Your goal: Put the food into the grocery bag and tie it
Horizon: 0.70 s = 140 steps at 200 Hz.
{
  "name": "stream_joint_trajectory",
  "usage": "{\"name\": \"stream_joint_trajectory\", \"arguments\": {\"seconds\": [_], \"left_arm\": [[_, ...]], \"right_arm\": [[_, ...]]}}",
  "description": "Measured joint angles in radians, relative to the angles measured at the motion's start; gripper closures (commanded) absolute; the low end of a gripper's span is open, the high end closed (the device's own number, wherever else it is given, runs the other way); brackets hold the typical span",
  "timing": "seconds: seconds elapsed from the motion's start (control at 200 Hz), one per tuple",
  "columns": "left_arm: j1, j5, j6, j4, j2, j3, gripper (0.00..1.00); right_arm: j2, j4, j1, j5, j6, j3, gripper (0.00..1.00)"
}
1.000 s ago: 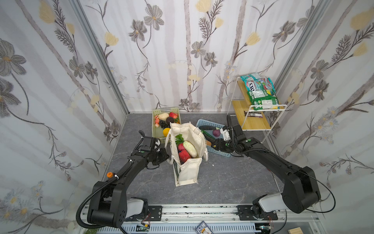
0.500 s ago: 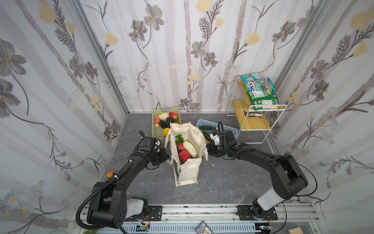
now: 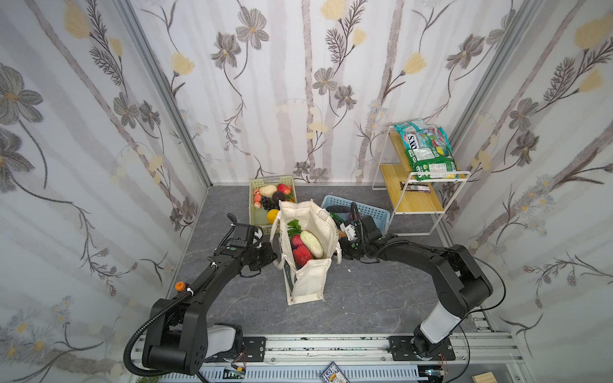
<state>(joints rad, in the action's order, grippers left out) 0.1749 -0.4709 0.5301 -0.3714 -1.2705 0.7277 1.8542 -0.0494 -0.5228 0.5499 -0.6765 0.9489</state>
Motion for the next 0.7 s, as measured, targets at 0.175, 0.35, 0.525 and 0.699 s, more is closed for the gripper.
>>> {"name": "stream_joint_trajectory", "arguments": {"seconds": [0.175, 0.35, 0.525, 0.699], "left_arm": [[-0.005, 0.001, 0.0, -0.018, 0.018, 0.006, 0.97], [-0.027, 0.0, -0.008, -0.068, 0.063, 0.046, 0.97], [-0.047, -0.005, -0.037, -0.144, 0.096, 0.113, 0.97], [-0.064, -0.019, -0.085, -0.228, 0.121, 0.193, 0.97]], "right_arm": [[-0.038, -0.029, 0.012, -0.025, -0.003, 0.001, 0.9], [-0.093, -0.066, 0.043, -0.037, -0.003, 0.001, 0.92], [-0.178, -0.113, 0.079, -0.052, -0.003, 0.014, 0.93], [-0.234, -0.157, 0.113, -0.068, -0.003, 0.046, 0.94]]}}
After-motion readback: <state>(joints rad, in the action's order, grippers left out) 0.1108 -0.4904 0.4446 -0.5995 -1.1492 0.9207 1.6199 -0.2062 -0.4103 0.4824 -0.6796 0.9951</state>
